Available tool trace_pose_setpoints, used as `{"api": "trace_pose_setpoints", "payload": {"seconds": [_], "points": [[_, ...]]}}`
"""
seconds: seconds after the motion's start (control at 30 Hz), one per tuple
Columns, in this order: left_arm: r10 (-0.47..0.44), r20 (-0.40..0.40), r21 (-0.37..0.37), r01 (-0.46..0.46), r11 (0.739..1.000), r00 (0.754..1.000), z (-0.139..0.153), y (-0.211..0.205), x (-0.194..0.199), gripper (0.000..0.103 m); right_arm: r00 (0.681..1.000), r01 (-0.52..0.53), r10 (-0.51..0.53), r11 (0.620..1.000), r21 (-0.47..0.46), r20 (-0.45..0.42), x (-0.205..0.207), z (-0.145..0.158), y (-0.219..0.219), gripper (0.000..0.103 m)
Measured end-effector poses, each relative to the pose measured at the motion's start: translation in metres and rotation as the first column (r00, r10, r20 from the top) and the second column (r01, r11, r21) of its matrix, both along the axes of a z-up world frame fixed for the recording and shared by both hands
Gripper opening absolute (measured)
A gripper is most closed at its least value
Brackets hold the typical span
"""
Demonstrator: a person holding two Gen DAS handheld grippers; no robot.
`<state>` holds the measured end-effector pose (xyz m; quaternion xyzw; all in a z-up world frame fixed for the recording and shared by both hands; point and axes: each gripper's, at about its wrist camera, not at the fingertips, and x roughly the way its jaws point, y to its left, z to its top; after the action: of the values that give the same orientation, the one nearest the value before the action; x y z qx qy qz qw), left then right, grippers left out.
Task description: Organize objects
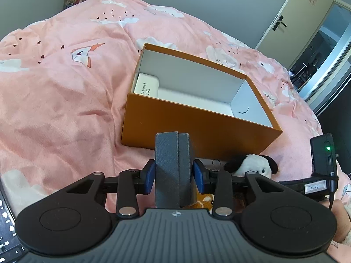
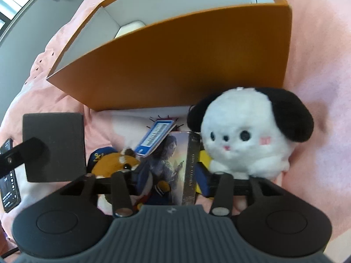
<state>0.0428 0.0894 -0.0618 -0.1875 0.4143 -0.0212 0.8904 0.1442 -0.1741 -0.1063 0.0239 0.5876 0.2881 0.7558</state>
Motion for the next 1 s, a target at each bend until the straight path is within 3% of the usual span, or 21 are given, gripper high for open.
{"api": "trace_pose_setpoints", "payload": {"seconds": [0.17,0.37,0.57,0.63,0.87,0.9,0.93,1.0], "points": [[-0.001,-0.002,-0.009,0.001,1.000,1.000,0.000,0.001,0.001,0.041,0.997,0.051,-0.049,0.998,0.031,-0.058,0.010,-0.016,-0.002,0.050],[0.002,-0.008,-0.007,-0.002,1.000,1.000,-0.001,0.001,0.002,0.041,0.999,0.019,-0.021,0.998,-0.053,-0.034,0.011,-0.025,0.025,0.049],[0.009,-0.005,-0.003,-0.009,1.000,1.000,-0.001,0.000,0.002,0.040,1.000,0.024,-0.025,0.999,-0.046,-0.006,0.008,-0.027,0.032,0.054],[0.017,0.002,0.002,-0.017,1.000,1.000,0.001,0.001,0.000,0.040,1.000,0.013,-0.013,1.000,-0.012,0.008,0.004,-0.023,0.030,0.045],[0.076,-0.016,0.041,-0.076,0.996,0.997,-0.001,0.007,-0.001,0.040,0.998,-0.038,0.033,0.995,0.089,0.053,-0.005,-0.005,0.031,0.037],[0.082,-0.025,0.046,-0.081,0.996,0.996,-0.002,0.009,-0.001,0.040,0.997,-0.047,0.040,0.994,0.104,0.064,-0.007,0.000,0.031,0.030],[0.085,-0.033,0.044,-0.083,0.996,0.996,-0.004,0.010,-0.001,0.040,0.997,-0.069,0.062,0.986,0.155,0.049,-0.008,0.004,0.031,0.007],[0.090,-0.041,0.044,-0.088,0.995,0.995,-0.005,0.012,0.000,0.039,0.994,-0.105,0.101,0.973,0.207,0.030,-0.014,0.006,0.036,0.006]]}}
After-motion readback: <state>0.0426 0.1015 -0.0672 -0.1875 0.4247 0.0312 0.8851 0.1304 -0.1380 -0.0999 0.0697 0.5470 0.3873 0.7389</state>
